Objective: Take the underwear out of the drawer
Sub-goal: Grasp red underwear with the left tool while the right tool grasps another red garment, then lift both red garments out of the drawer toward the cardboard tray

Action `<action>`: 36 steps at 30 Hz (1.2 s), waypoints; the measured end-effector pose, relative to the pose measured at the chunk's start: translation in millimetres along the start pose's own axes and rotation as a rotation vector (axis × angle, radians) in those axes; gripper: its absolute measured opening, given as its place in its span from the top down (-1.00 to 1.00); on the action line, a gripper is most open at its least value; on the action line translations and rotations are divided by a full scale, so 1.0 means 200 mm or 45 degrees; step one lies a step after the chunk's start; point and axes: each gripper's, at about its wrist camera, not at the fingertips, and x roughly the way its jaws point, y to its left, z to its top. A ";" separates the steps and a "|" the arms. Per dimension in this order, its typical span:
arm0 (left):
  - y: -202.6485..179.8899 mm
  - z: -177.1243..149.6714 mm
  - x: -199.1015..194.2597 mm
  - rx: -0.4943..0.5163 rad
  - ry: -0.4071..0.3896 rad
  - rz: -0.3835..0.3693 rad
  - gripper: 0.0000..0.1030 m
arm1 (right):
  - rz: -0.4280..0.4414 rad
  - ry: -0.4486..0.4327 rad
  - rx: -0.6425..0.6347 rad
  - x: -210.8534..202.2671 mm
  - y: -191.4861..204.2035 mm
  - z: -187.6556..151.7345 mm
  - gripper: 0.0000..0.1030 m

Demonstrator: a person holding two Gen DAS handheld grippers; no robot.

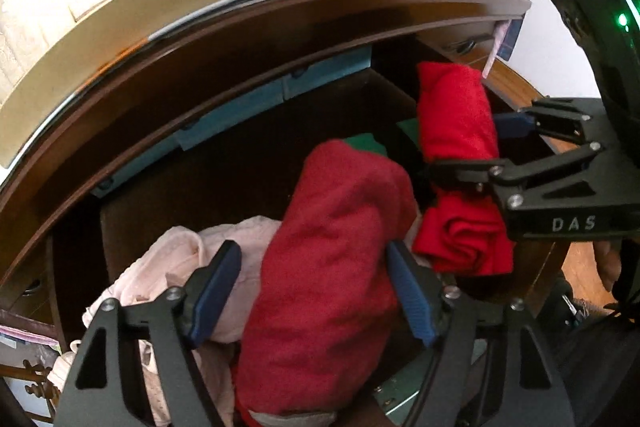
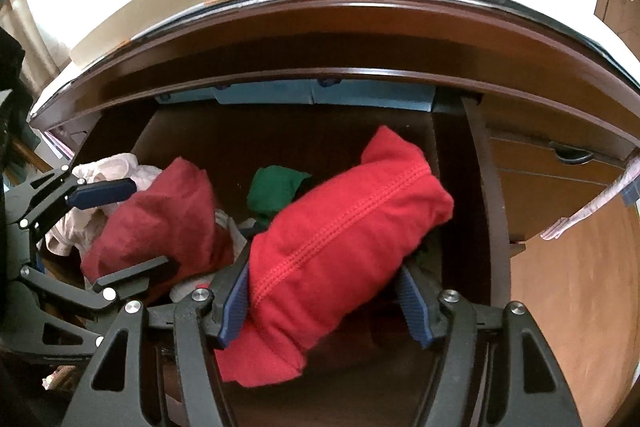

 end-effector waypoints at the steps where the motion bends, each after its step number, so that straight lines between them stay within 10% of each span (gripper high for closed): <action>1: 0.01 0.00 0.00 -0.005 0.009 0.000 -0.42 | 0.001 0.003 -0.002 0.01 0.00 0.00 -0.31; 10: 0.05 -0.03 0.01 -0.044 0.007 -0.100 0.42 | 0.005 -0.003 -0.046 0.03 0.03 -0.03 -0.34; 36: 0.12 -0.13 -0.25 -0.226 -0.378 -0.159 0.54 | -0.027 -0.309 -0.152 -0.16 0.09 -0.04 -0.30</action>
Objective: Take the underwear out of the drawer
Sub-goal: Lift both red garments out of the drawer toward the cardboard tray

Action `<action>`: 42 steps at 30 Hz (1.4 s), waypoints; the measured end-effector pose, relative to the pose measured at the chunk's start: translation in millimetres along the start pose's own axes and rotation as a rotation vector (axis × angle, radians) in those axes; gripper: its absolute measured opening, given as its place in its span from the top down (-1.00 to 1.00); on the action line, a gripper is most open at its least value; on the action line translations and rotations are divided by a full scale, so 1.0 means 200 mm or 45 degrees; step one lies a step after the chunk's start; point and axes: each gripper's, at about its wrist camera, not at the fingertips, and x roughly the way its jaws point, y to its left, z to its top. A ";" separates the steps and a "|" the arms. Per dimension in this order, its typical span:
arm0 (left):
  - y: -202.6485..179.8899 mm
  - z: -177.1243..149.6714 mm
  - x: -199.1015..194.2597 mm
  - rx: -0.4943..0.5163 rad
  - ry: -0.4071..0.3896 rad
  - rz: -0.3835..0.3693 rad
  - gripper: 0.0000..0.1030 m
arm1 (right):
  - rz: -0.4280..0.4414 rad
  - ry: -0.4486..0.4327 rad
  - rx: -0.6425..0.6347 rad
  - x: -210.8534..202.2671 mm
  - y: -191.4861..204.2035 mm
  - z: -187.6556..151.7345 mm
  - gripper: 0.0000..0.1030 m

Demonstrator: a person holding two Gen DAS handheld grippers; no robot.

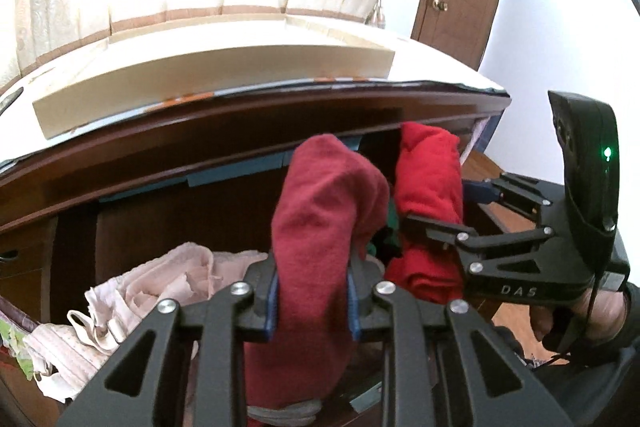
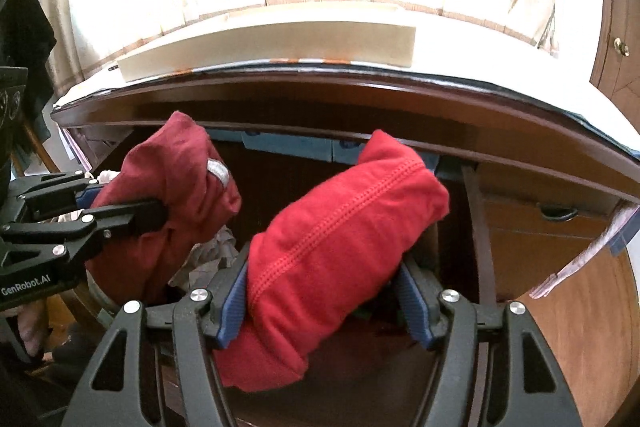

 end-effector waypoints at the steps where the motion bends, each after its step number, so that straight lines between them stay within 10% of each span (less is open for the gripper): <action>1: 0.00 0.00 -0.01 -0.003 -0.012 -0.001 0.54 | -0.004 -0.010 -0.005 -0.01 -0.01 0.00 -0.30; 42: -0.01 0.04 -0.25 -0.046 -0.370 -0.076 0.55 | -0.074 -0.306 -0.183 -0.29 0.06 -0.03 -0.30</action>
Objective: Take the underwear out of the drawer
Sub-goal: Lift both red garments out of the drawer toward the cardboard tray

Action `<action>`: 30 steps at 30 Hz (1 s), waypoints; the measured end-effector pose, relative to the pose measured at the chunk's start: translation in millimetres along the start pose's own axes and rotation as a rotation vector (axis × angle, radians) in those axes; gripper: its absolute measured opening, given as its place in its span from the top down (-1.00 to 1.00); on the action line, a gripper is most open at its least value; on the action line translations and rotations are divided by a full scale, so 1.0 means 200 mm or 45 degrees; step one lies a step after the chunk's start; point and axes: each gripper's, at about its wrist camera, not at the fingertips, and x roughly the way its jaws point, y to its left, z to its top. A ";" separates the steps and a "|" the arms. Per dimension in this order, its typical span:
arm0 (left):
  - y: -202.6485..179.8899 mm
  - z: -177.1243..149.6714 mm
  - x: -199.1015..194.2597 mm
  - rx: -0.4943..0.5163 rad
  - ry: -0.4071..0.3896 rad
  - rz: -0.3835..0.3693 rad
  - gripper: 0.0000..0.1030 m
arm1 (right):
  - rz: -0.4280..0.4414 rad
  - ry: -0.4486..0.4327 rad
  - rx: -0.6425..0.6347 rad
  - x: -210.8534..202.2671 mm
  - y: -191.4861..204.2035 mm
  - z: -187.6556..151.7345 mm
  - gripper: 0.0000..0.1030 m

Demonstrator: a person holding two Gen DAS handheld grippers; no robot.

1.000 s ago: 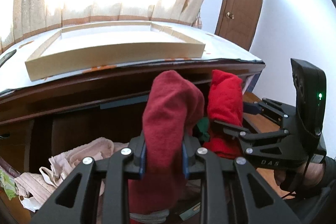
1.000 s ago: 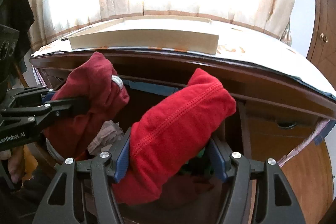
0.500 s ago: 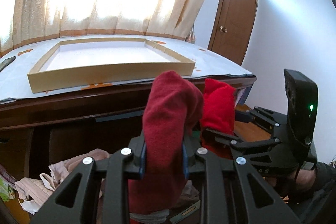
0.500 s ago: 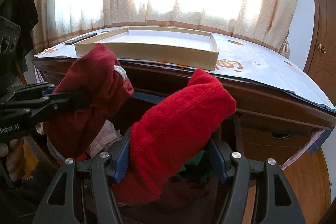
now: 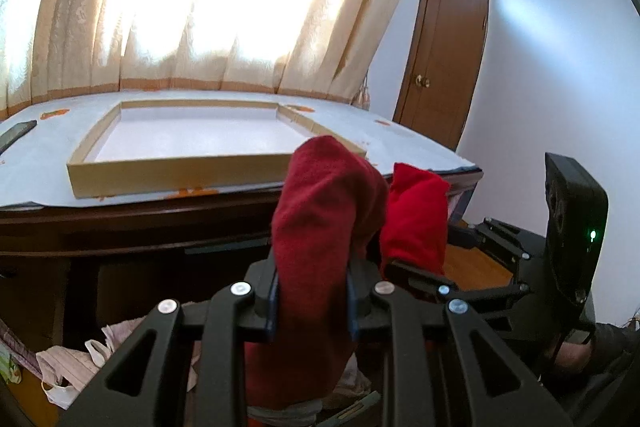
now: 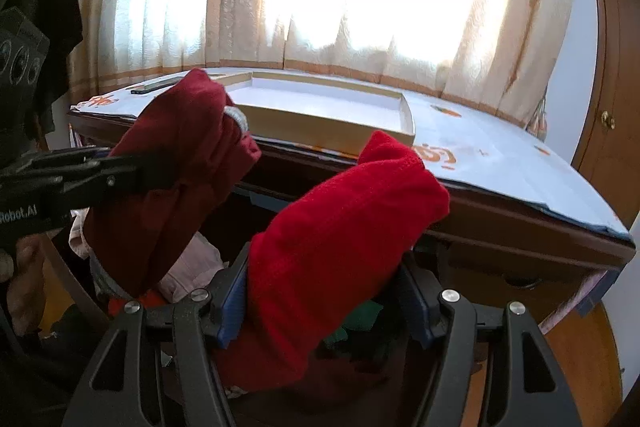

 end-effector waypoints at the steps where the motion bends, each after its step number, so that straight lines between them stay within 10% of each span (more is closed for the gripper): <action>1: 0.00 0.00 -0.01 0.000 -0.008 0.002 0.55 | 0.003 -0.007 -0.004 0.00 0.01 0.00 -0.30; 30: -0.03 0.16 -0.07 -0.011 -0.148 0.031 0.55 | 0.002 -0.144 -0.126 -0.10 0.05 0.15 -0.30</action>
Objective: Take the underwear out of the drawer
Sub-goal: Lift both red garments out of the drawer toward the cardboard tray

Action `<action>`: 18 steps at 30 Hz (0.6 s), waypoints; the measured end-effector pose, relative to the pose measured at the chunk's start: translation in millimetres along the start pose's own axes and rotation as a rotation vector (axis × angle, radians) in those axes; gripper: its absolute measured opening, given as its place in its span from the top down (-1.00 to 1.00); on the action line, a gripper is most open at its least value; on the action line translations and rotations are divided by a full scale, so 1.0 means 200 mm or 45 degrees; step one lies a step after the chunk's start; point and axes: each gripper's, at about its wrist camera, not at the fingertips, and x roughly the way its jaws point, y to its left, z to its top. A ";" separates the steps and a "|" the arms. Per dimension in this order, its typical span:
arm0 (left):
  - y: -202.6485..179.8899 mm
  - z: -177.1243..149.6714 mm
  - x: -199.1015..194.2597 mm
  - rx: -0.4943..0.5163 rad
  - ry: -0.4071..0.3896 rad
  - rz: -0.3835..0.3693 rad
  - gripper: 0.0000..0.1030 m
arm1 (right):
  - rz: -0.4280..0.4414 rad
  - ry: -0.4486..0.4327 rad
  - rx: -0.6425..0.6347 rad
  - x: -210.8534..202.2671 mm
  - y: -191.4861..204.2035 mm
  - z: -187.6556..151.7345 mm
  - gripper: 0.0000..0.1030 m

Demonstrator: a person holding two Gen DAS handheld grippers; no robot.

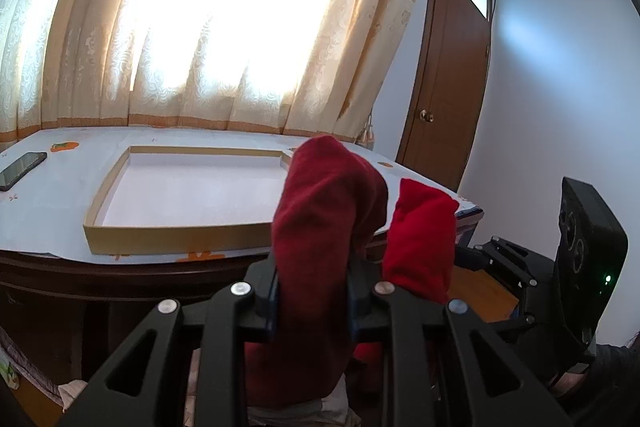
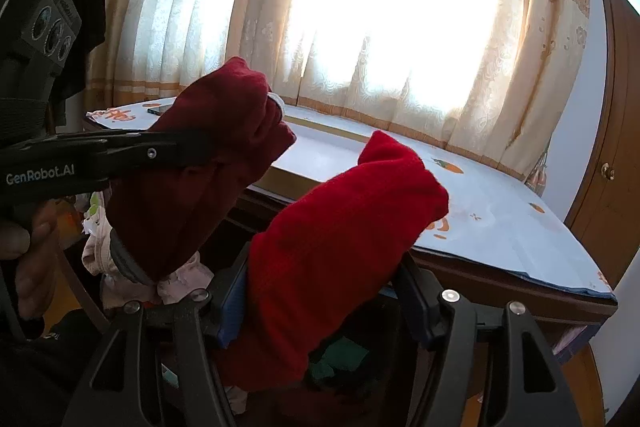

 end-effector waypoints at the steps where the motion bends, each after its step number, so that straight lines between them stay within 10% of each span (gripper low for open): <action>1: 0.00 0.01 0.00 0.001 -0.005 0.002 0.55 | 0.000 -0.005 0.001 0.00 0.00 0.00 -0.30; 18: -0.01 0.06 -0.03 0.034 -0.090 0.011 0.55 | -0.014 -0.109 -0.061 -0.07 0.02 0.05 -0.30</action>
